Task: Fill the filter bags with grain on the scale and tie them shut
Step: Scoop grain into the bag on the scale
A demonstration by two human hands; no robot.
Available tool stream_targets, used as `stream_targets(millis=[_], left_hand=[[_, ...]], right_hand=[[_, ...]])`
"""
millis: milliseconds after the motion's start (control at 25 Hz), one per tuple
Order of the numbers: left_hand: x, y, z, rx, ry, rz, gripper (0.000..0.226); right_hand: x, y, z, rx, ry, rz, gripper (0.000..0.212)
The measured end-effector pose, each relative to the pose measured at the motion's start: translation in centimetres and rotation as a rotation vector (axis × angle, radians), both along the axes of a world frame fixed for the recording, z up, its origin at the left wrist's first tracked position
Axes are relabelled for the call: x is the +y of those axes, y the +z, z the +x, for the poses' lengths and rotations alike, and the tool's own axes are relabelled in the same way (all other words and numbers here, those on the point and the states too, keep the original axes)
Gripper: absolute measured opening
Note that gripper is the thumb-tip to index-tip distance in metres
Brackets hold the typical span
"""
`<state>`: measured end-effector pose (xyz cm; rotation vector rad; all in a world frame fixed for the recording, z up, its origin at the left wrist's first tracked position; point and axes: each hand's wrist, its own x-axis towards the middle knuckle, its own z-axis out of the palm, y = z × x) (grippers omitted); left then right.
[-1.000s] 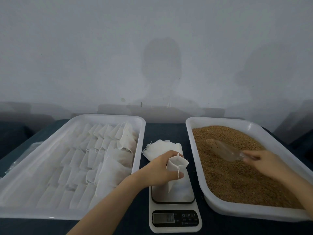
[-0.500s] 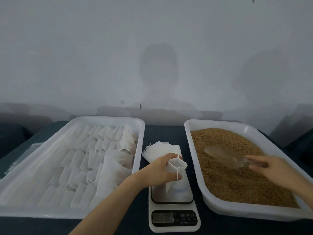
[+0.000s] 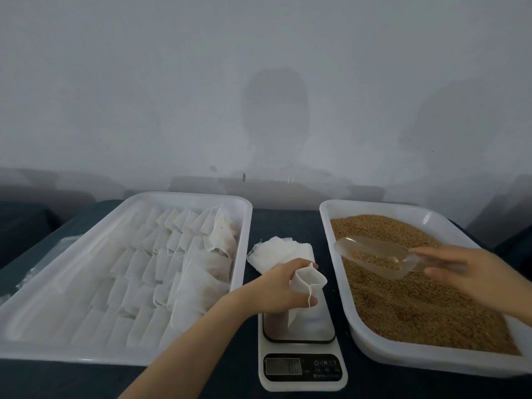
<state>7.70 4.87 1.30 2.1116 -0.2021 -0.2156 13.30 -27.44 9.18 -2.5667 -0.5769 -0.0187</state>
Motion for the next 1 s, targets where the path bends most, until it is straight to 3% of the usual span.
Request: stream_targets(millis=[360, 640, 1000], left_hand=[[-0.2, 0.3, -0.2, -0.038, 0.009, -0.023, 0.058], [-0.4, 0.7, -0.4, -0.072, 0.041, -0.035, 0.054], [-0.5, 0.6, -0.4, -0.076, 0.044, -0.014, 0.049]], right_hand=[[3.4, 2.8, -1.4, -0.087, 0.166, -0.100, 0.046], [3.9, 2.4, -1.6, -0.187, 0.175, -0.187, 0.047], [4.4, 2.7, -1.7, -0.157, 0.173, -0.247, 0.045]])
